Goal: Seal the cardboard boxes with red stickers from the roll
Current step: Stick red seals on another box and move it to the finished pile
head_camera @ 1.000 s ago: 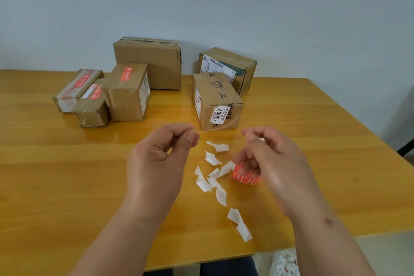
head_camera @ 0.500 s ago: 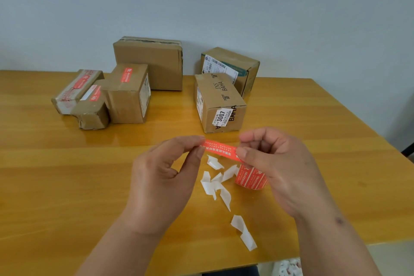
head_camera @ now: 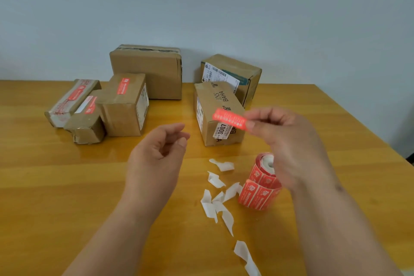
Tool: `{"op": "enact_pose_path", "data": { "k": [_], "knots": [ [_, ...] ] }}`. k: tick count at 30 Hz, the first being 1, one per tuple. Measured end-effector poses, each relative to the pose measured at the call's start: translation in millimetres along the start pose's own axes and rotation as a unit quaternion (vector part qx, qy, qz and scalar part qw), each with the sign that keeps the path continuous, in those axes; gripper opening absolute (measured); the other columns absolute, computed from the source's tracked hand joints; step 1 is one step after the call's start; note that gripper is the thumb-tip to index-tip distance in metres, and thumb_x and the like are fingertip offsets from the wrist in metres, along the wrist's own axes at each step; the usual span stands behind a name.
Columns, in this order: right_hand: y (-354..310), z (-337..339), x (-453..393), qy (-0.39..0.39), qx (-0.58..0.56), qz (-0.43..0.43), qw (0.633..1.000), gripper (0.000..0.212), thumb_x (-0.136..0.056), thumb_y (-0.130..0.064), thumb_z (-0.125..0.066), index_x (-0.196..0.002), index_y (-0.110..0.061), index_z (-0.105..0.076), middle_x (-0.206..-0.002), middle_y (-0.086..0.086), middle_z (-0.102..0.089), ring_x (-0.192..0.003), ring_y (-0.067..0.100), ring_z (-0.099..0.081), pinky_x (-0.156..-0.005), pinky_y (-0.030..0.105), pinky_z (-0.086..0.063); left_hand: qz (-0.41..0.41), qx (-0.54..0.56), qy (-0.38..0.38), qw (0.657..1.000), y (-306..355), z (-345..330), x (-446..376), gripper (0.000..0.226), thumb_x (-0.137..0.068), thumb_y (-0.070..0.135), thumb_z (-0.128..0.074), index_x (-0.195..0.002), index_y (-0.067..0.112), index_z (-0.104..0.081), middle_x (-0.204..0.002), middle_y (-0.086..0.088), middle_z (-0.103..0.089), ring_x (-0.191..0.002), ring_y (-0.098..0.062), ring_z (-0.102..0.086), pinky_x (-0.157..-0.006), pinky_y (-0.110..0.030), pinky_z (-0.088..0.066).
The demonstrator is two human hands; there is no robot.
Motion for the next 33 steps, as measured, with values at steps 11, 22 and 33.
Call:
{"op": "enact_pose_path", "data": {
  "k": [11,22,33],
  "knots": [
    [40,-25,-99,0.119,-0.139,-0.144,0.973,0.025,-0.084,0.002,-0.056,-0.101,-0.015,-0.057,-0.094,0.004,-0.063,-0.076,0.015,-0.059,-0.047,0.017,-0.043,0.153,0.025,-0.097,0.983,-33,-70,-66,0.037,-0.1,0.023,-0.048,-0.136,0.032,-0.047,-0.118,0.02,-0.058,-0.106,0.002,-0.055,-0.094,-0.026,-0.046],
    [41,-42,-85,0.087,-0.197,-0.16,0.963,0.037,-0.087,-0.002,-0.052,-0.118,-0.02,-0.044,-0.1,0.005,-0.06,-0.074,0.014,-0.06,-0.053,0.025,-0.043,0.13,0.036,-0.09,0.987,-13,-60,-40,0.037,-0.101,0.029,-0.046,-0.136,0.039,-0.048,-0.1,0.03,-0.059,-0.078,0.022,-0.055,-0.061,-0.002,-0.043],
    [16,-50,-24,0.068,-0.167,-0.085,0.98,0.038,-0.081,-0.005,-0.056,-0.112,-0.028,-0.052,-0.109,0.006,-0.062,-0.085,0.021,-0.064,-0.061,0.035,-0.055,-0.177,-0.178,-0.004,0.968,39,1,78,0.037,-0.086,0.036,-0.056,-0.123,0.037,-0.058,-0.118,0.028,-0.051,-0.114,0.0,-0.051,-0.092,-0.039,-0.047]
  ]
}}
Point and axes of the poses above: each hand's wrist, its own x-axis away from the middle knuckle, its own z-axis out of the back of the hand, y = z × x, the point moved 9 cm from there along -x, towards the middle knuckle
